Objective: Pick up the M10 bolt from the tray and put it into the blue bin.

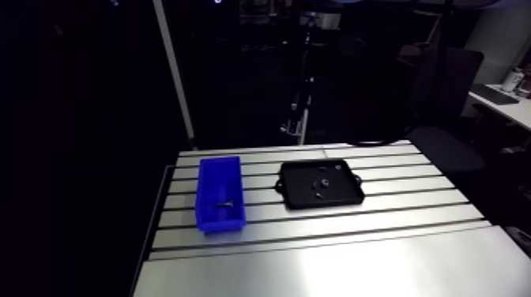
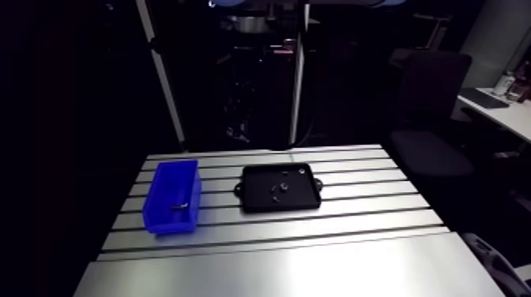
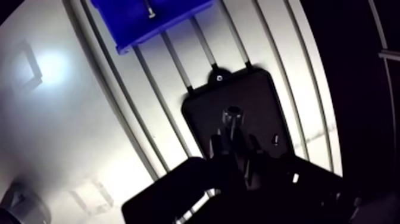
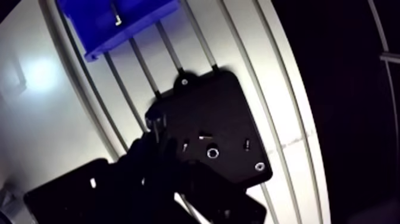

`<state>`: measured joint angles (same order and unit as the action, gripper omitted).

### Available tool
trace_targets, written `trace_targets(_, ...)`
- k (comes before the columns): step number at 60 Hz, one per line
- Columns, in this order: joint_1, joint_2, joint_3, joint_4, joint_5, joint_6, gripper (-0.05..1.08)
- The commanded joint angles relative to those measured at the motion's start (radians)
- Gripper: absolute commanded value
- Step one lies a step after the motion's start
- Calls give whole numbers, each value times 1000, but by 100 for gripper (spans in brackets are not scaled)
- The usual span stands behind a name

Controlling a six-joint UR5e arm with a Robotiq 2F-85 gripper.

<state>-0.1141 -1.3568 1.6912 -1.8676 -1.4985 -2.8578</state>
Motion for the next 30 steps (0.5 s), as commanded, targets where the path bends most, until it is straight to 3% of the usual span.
trace_targets(1, 74, -3, -13, 29, -4, -56, 107)
trace_targets(14, 157, -3, -14, 32, -11, -76, 107)
trace_targets(30, 229, 9, -8, 19, -38, -122, 106)
